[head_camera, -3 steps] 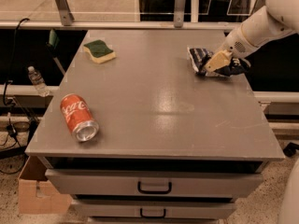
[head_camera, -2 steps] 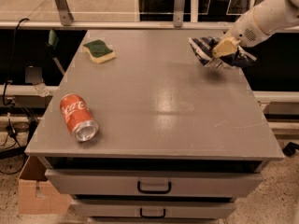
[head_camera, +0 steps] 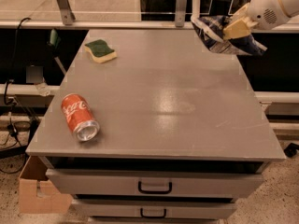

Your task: Move blue chip bag near sponge

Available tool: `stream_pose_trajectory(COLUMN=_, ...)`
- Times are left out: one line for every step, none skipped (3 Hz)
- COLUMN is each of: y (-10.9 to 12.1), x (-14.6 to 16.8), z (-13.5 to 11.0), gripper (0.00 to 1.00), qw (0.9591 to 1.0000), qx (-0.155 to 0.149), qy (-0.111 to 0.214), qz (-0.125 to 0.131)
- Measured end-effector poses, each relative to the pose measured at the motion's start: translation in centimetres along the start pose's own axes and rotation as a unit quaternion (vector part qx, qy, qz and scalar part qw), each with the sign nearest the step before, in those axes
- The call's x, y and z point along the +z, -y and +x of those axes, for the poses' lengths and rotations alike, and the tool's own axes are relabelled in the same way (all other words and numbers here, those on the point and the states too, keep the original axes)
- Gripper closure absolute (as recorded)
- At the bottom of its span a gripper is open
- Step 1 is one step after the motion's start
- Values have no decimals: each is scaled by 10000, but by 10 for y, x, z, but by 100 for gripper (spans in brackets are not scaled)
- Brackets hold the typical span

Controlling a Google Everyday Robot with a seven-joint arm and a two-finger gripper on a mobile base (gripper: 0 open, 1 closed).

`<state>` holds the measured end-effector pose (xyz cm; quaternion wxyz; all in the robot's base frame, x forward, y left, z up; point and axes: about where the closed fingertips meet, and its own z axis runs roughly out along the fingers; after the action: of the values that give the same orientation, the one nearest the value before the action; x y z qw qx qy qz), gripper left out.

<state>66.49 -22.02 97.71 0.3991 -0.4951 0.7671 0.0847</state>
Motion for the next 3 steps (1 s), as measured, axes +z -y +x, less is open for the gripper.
stream_pose_trajectory(y=-3, x=7, z=-6, gripper=100, qw=10000, qx=-58, qy=43, qz=-58)
stream_pose_trajectory(y=-17, x=29, z=-39, gripper=100, qw=9987, qx=-427, qy=247, qz=-93)
stream_pose_trajectory(y=-44, x=66, z=-89, gripper=100, qw=9931, qx=-1043, qy=523, qz=-102)
